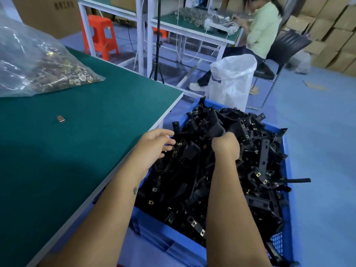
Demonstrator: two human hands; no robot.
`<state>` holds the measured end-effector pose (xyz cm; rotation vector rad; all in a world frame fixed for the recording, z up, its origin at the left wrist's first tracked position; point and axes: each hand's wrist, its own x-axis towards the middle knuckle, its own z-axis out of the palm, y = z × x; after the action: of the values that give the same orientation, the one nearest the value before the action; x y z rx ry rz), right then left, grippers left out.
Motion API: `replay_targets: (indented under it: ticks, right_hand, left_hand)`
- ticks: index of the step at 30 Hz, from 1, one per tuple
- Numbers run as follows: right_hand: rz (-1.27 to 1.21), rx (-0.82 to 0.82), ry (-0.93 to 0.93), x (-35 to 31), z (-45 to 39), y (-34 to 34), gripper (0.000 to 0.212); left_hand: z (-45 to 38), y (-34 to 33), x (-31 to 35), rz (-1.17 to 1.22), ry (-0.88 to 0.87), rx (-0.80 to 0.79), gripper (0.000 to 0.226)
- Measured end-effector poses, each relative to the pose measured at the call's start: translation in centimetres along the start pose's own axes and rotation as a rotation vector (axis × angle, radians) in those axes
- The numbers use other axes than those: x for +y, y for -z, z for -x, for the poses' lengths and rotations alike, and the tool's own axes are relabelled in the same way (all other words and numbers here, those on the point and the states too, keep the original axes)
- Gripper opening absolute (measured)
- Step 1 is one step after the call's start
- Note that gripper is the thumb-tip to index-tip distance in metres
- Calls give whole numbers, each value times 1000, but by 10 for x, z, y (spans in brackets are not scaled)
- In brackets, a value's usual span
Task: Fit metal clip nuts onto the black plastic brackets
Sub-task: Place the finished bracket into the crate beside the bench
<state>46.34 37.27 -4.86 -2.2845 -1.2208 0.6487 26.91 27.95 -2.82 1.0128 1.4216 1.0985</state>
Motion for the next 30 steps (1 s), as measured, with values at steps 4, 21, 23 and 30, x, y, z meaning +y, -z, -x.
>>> replay_targets:
  ticks: [4,21,23,30]
  right_hand:
    - [187,56,14,-7,7,-8,49]
    - [-273,191,484,-111,104,-27,35]
    - [-413,90,618,-143,142,-44,29]
    - [-604,-593,983,-210,312,-125,15]
  left_hand:
    - [4,7,-1,7,7,1,26]
    - [27,39,21,280,-125,125,29]
    - [31,60,30,275,-198,252,30]
    - [93,186,17,463,-361,967,26]
